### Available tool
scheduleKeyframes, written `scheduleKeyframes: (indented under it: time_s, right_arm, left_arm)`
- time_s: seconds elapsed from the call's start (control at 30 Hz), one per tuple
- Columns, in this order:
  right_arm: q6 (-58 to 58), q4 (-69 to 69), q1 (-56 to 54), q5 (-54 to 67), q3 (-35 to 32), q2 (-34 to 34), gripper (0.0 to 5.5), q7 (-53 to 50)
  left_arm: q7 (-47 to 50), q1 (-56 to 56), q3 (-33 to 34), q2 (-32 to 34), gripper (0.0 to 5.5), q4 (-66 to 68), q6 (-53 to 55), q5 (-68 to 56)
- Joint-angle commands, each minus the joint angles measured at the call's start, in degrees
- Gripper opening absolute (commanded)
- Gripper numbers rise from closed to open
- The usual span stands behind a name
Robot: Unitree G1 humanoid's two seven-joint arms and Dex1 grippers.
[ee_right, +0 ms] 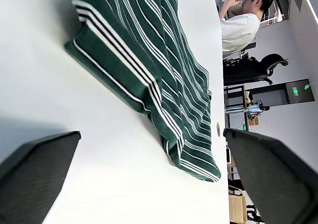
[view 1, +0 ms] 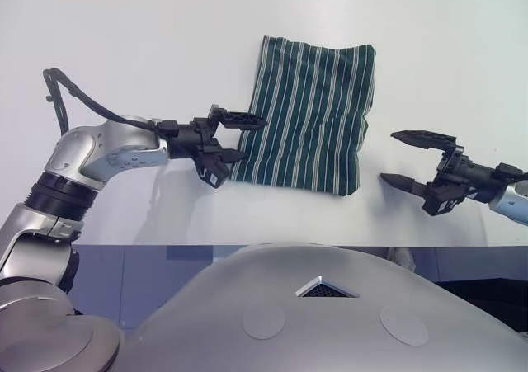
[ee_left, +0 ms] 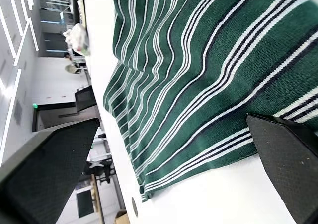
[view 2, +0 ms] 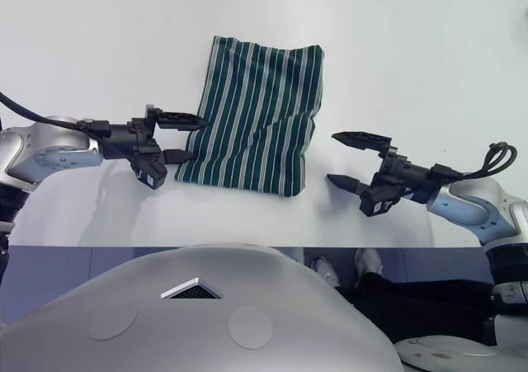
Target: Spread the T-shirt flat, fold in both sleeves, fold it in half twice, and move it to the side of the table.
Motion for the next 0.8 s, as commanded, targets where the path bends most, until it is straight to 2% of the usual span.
scheduleKeyframes:
  time_s: [0.03, 0.13, 0.4, 0.67, 0.8]
  right_arm:
    - [-0.88, 0.54, 0.67, -1.42, -1.6, -0.5, 5.38, -0.84]
    - [-0.42, -0.11, 1.33, -2.33, -2.08, 0.3, 5.38, -1.37]
    - [0.84, -0.07, -0.85, -1.35, -0.82, 0.71, 5.38, -0.77]
    - [1.32, 0.35, -3.52, -0.35, 1.74, 1.52, 5.38, 0.02]
    - [0.92, 0.73, -4.24, -1.12, 3.38, 1.64, 5.38, 0.79]
  left_arm:
    - [-3.76, -2.1, 2.95, 2.64, 5.4, -2.61, 2.12, -5.03]
    - [-5.33, -3.51, 3.69, 3.75, 5.4, -0.21, 1.53, -4.07]
    - [-3.6, 0.62, -0.95, 3.64, 5.4, 7.23, -1.07, 11.78]
    - [1.83, 3.63, -4.63, -6.76, 5.4, 2.24, 2.05, 13.93]
    - [2.63, 4.98, -5.89, -7.8, 5.4, 3.62, 4.79, 16.23]
